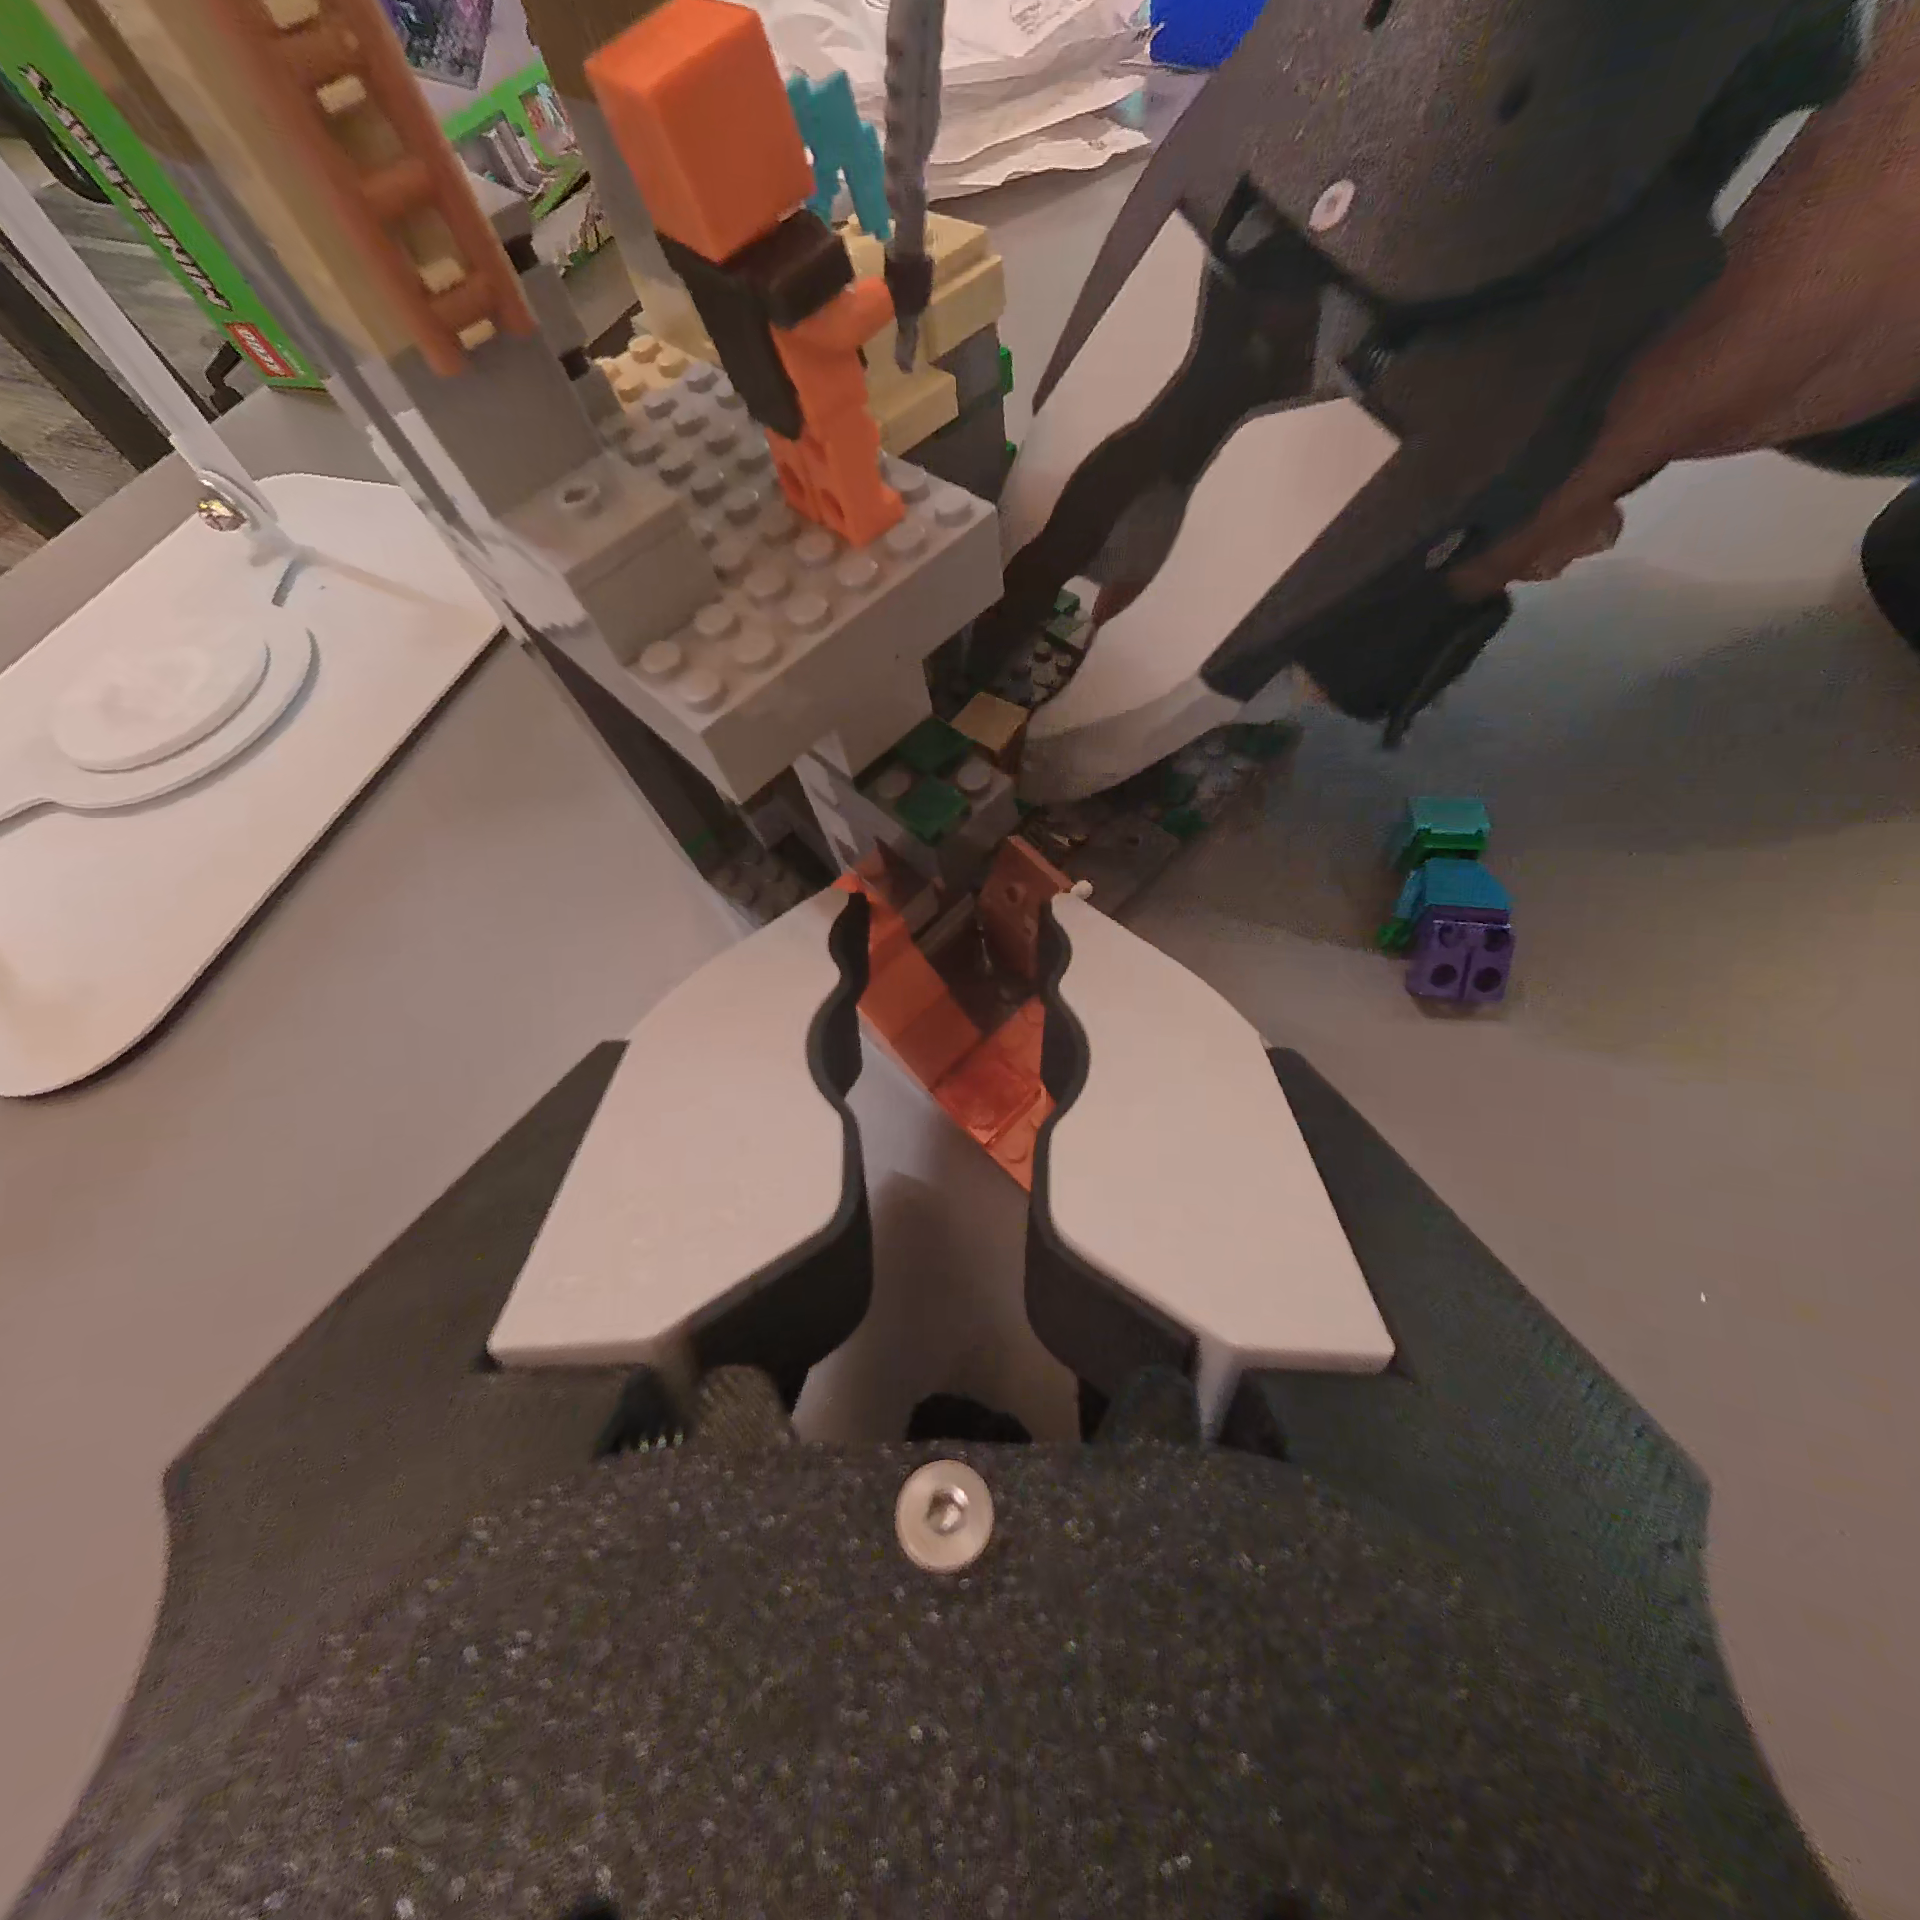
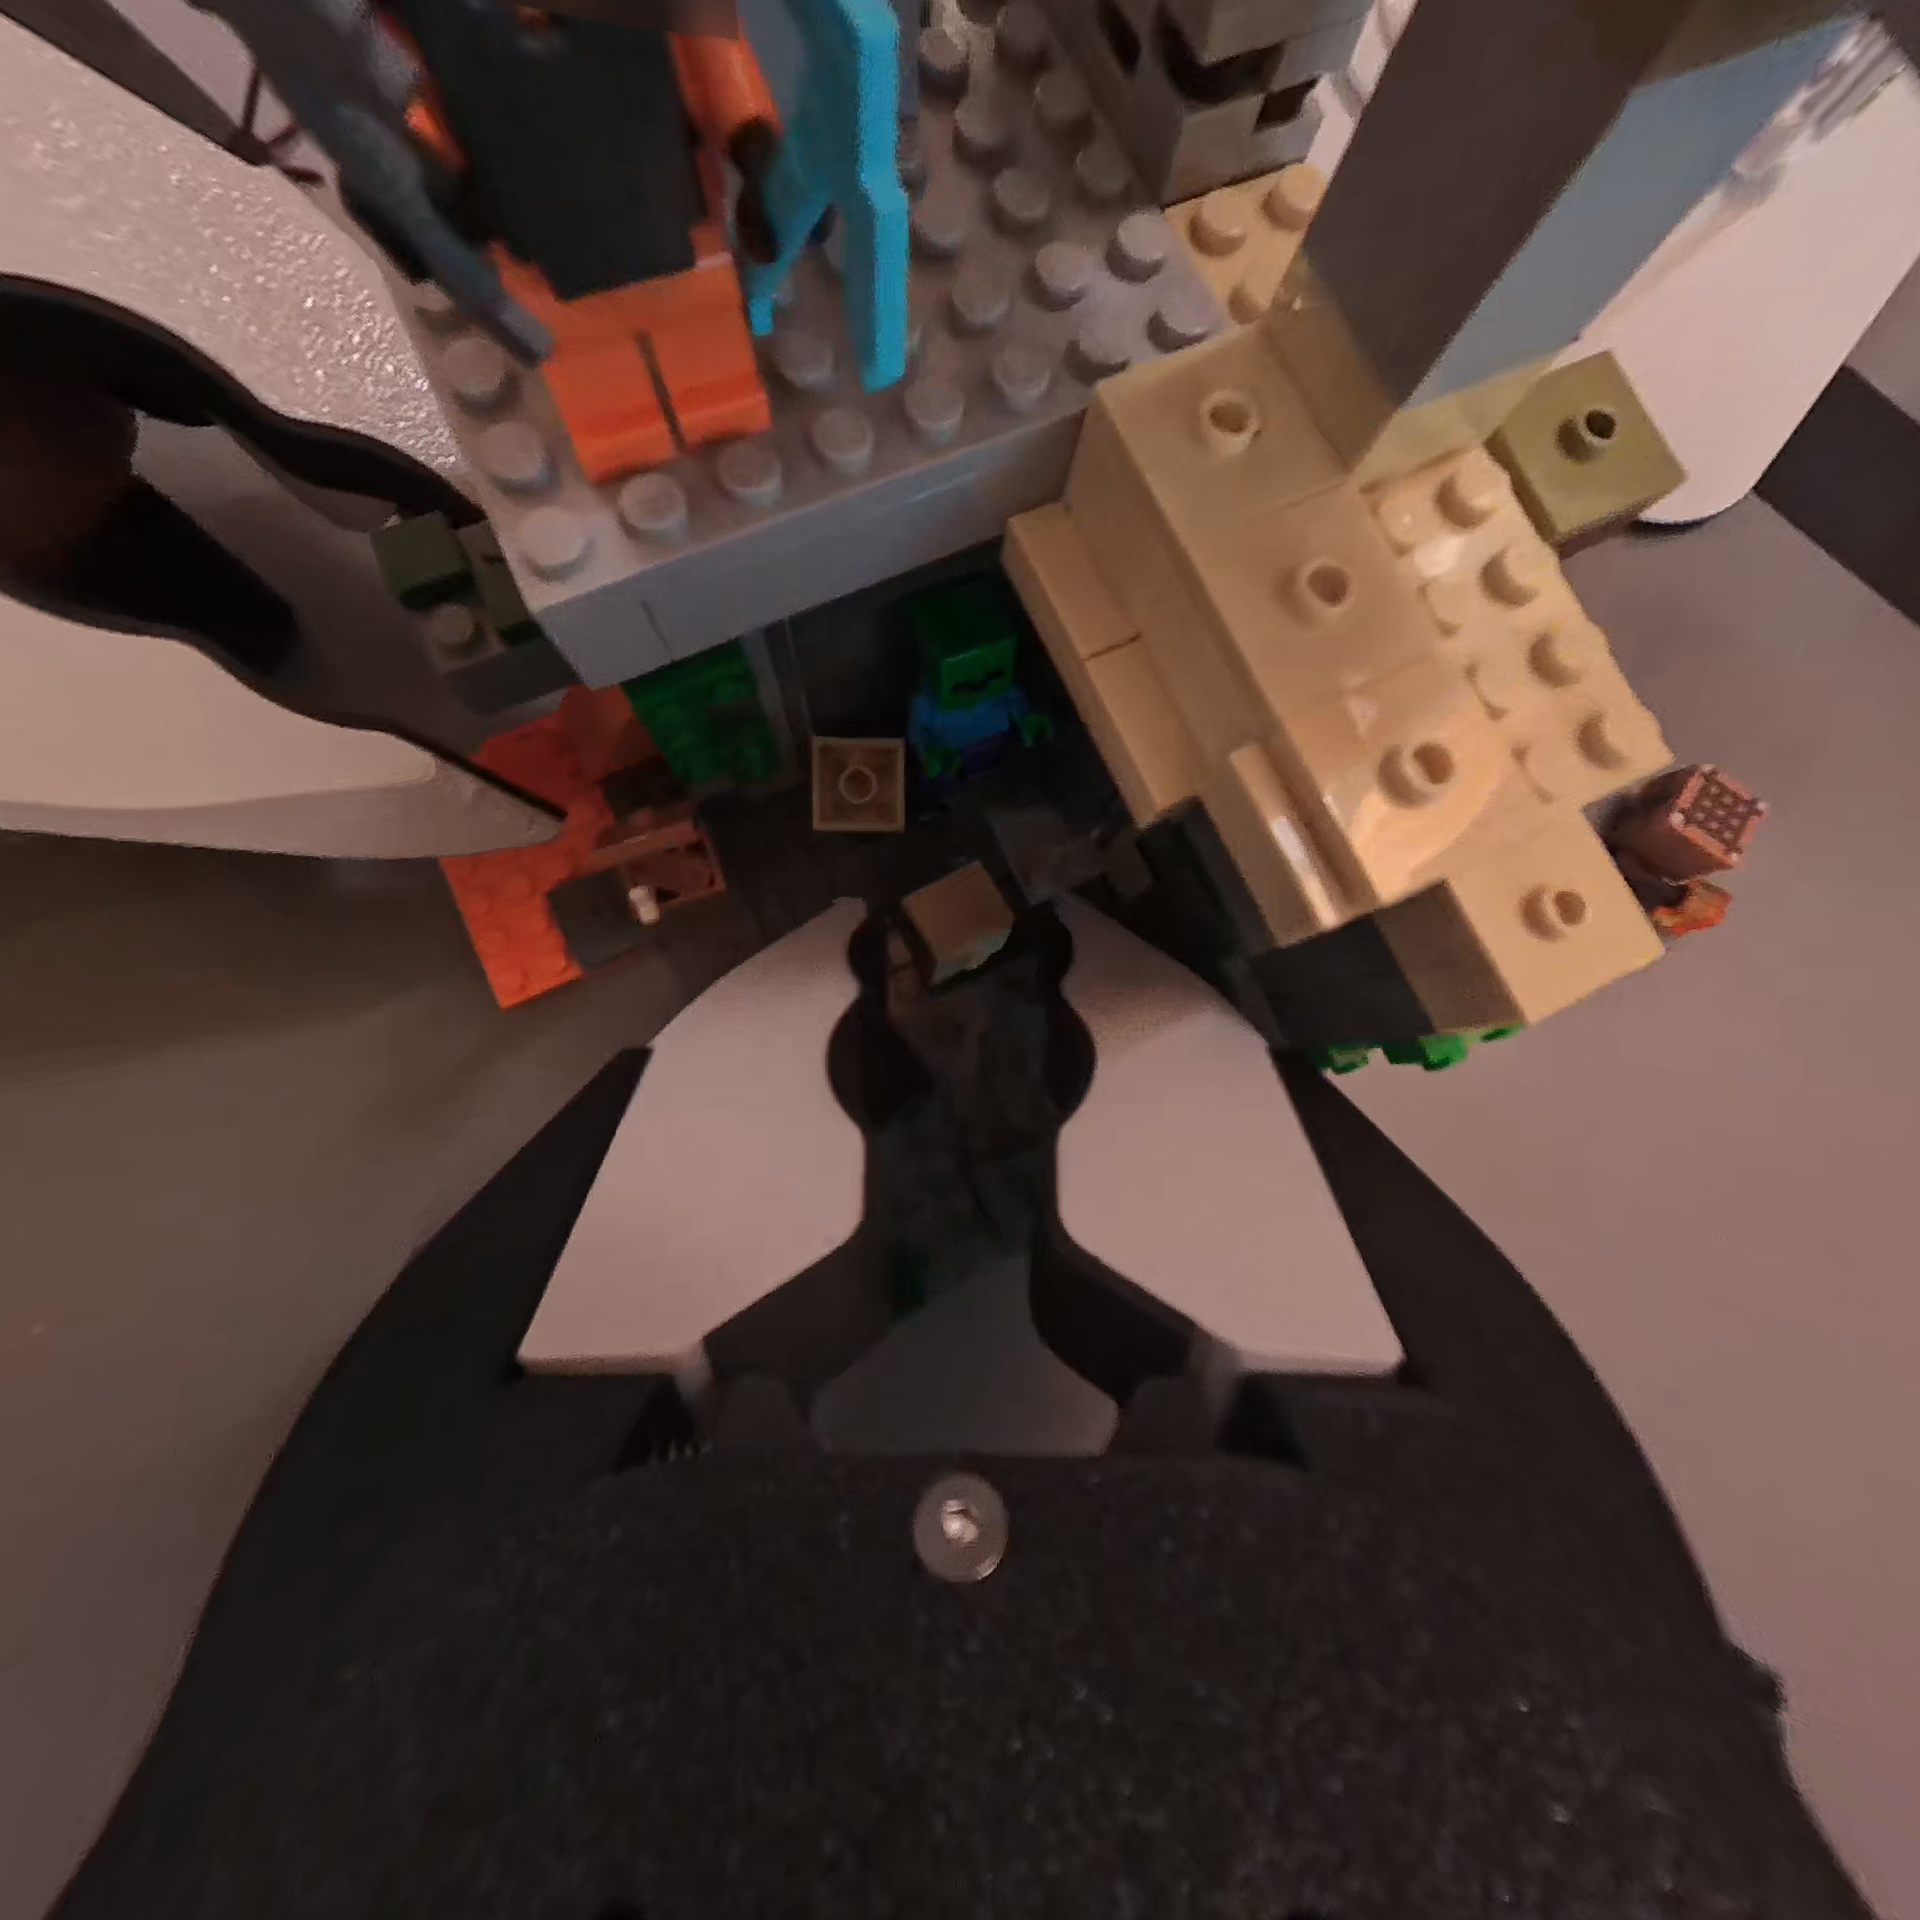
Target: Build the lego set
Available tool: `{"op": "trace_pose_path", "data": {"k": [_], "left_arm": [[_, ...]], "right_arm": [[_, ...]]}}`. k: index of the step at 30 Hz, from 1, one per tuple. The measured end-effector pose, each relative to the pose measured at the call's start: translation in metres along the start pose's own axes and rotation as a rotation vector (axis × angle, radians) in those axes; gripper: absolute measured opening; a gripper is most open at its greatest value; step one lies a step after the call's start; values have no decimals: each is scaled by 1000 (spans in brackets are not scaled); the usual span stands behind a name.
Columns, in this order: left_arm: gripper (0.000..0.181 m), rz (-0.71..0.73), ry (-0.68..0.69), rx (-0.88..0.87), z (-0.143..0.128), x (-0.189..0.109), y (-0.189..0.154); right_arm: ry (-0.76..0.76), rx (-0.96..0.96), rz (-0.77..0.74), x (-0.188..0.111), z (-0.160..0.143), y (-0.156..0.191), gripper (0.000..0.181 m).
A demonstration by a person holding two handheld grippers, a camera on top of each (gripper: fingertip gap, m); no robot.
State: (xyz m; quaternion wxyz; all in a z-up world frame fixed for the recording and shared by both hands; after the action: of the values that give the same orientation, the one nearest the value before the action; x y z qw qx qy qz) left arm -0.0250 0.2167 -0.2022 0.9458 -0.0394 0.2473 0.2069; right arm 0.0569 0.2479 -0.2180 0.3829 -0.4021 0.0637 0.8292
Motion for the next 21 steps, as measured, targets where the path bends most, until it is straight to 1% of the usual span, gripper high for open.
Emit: {"op": "trace_pose_path", "data": {"k": [1, 4, 6, 9, 12, 15, 21], "left_arm": [[30, -1, -1, 0, 0, 0, 0], [30, 0, -1, 1, 0, 0, 0], [30, 1, -1, 3, 0, 0, 0], [29, 6, 0, 6, 0, 0, 0], [29, 10, 2, 8, 0, 0, 0], [29, 15, 4, 11, 0, 0, 0], [29, 23, 6, 14, 0, 0, 0]], "right_arm": [[-7, -6, -2, 2, 1, 0, 21], [-23, -33, -4, 0, 3, -1, 20], [-40, -61, 0, -8, 4, -1, 20], [-46, -129, -44, -27, 1, -9, 20], [-16, -195, -92, -46, -9, -20, 20], [31, -241, -132, -58, -24, -31, 20], [107, -285, -160, -63, -52, -38, 20]]}}
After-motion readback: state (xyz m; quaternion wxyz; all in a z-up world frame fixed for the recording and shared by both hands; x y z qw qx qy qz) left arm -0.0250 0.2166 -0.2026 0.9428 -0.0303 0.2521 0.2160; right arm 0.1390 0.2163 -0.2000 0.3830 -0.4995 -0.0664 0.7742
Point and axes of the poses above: each gripper's, where its closed fingertips meet, x out along the fingers, z out of its top, y = z × x across the jaws, the point moved 3 cm from there along -x, back along the fingers, and after that the axes turned 10 degrees about -z, right-handed, at the moved point
